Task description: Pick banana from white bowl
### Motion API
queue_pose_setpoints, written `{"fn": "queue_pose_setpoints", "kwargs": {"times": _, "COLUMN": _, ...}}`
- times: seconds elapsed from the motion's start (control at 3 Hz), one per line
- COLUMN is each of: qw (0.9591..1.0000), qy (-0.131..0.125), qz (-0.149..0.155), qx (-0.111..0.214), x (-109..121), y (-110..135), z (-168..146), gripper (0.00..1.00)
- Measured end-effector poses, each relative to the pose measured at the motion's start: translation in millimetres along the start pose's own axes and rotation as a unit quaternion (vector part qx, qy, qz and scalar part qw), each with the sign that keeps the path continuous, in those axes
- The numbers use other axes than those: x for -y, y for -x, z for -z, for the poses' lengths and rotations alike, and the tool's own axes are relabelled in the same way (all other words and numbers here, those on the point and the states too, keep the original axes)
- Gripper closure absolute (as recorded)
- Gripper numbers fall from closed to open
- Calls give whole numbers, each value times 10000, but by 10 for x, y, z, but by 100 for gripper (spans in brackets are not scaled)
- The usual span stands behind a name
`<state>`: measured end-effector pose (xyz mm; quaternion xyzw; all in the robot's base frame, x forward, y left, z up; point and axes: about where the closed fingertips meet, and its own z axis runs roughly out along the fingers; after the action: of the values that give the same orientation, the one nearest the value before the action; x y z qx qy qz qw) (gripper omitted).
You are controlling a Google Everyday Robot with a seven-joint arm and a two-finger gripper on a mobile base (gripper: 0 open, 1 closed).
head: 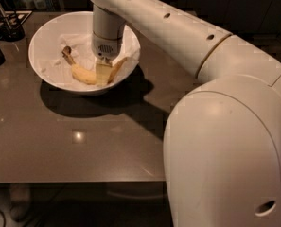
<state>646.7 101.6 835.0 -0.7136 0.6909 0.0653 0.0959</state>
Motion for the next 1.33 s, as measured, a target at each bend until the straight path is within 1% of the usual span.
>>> {"fn": "queue_pose_setpoints", "kwargs": {"times": 0.33, "qw": 10000, "qy": 0, "qz": 0, "qx": 0, "x": 1, "y": 4, "z": 16, "gripper": 86}}
{"fn": "queue_pose_setpoints", "kwargs": {"times": 0.67, "qw": 10000, "qy": 0, "qz": 0, "qx": 0, "x": 1, "y": 4, "z": 17, "gripper": 100}}
{"fn": "queue_pose_setpoints", "kwargs": {"times": 1.0, "qw": 9998, "qy": -163, "qz": 56, "qx": 102, "x": -46, "y": 13, "z": 191, "gripper": 100}}
{"fn": "queue_pose_setpoints", "kwargs": {"times": 1.33, "qw": 9989, "qy": -348, "qz": 189, "qx": 240, "x": -122, "y": 32, "z": 448, "gripper": 100}}
